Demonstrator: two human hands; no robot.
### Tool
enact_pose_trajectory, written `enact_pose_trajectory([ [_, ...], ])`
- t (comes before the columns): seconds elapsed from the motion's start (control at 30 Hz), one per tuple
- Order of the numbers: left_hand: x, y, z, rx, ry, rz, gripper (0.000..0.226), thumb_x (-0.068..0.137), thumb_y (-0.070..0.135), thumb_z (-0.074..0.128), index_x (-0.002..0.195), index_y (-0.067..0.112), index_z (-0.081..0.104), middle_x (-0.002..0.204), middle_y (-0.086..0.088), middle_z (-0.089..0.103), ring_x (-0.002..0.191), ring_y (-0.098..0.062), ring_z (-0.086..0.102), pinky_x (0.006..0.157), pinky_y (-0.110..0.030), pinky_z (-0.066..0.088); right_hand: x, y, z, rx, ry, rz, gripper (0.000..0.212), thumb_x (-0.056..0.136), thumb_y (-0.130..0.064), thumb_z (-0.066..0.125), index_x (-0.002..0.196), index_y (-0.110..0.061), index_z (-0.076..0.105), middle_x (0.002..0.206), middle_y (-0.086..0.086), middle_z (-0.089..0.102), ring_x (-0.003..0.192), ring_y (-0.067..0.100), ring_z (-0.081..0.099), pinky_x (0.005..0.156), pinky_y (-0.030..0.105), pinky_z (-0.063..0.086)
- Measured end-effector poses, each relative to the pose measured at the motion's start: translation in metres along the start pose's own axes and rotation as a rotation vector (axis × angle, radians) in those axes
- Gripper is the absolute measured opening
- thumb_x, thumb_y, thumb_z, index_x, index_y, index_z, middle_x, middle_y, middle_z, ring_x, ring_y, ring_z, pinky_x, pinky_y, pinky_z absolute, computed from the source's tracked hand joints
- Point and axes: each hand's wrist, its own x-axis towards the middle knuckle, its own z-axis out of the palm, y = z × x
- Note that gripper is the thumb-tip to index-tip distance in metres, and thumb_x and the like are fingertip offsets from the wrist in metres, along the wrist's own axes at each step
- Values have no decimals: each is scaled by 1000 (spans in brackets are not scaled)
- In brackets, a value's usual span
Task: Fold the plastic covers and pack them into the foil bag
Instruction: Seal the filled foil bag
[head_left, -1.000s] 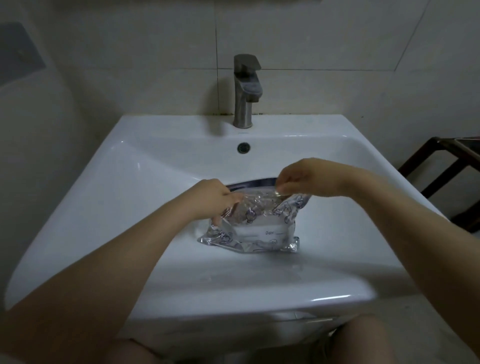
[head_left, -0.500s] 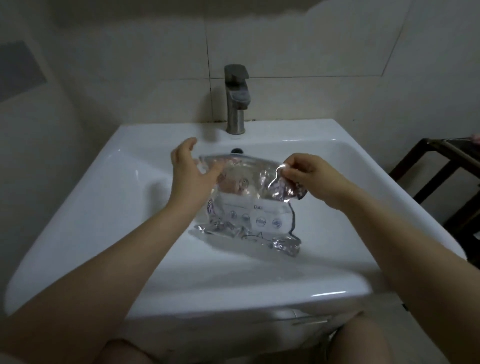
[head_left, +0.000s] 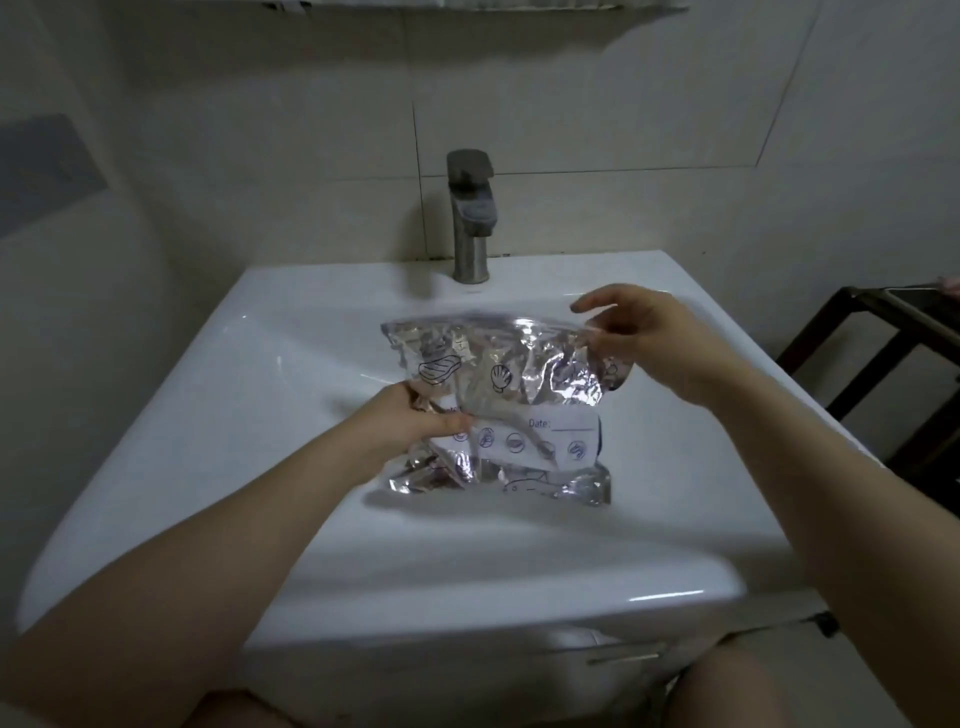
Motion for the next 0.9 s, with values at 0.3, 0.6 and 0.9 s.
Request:
enact_pose_trajectory([
  [0.3,6,-11,0,-194,-82,-63,77,57,29,79,126,11,53,108,-11,70,102,-29,65,99,-47,47,-1,21,16,485,223,327,14,88,-7,60,100,1,63,77,3,61,64,8,57,64,17,50],
  [0.6,17,-14,3,-93,182,-15,64,69,22,82,123,14,49,117,-7,60,99,-20,58,81,-27,47,8,16,44,372,353,255,18,94,-12,51,77,-7,54,65,6,57,60,13,52,62,24,43],
  [0.9,-11,41,25,451,300,591,31,92,28,57,120,15,56,107,3,58,98,-9,51,76,-14,33,13,-10,68,-158,246,-70,21,89,-20,61,79,-2,66,71,8,65,64,20,55,62,30,43],
])
